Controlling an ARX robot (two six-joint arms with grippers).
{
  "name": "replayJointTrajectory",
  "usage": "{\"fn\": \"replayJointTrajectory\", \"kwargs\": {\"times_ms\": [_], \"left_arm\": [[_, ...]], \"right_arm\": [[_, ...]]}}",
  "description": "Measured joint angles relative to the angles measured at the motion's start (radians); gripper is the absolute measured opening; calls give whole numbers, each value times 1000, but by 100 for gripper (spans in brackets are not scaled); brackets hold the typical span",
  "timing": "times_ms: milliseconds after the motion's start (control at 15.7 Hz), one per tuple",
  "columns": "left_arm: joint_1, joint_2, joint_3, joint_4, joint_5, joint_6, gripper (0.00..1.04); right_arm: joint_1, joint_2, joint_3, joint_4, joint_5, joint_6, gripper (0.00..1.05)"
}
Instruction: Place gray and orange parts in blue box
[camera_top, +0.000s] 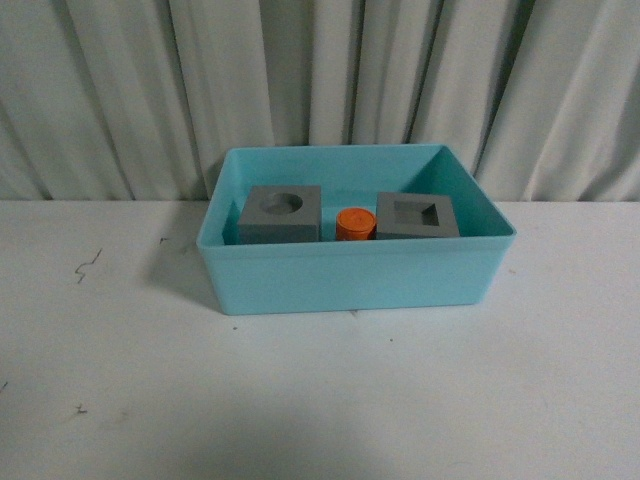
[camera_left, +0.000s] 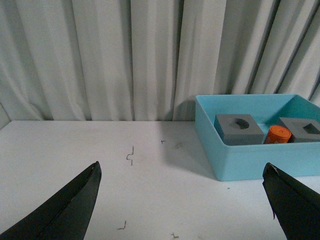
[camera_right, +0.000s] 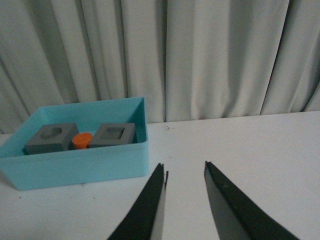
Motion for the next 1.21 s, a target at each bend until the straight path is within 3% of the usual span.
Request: {"fn": "replayJointTrajectory", "kwargs": {"times_ms": [128,383,446,510,1084,1148,1212], "left_arm": [[0,0,0,0,0,0,98],[0,0,0,0,0,0,98],[0,0,0,0,0,0,98],[0,0,0,0,0,0,98],[0,0,0,0,0,0,98],[0,0,0,0,0,0,98],[0,0,0,0,0,0,98]], "right_arm": [[-105,-38,-16,-27,-100,-21,5],[-262,-115,-58,-58,-278,-36,2],[-369,-120,-58,-57,-360,-37,2],[-395,-120,-58,-57,-372,-37,2],[-385,-120,-58,-57,-387,-37,2],[-385,-120,-59,-57,-387,-38,4],[-385,-120,-58,-57,-387,-38,18]]}}
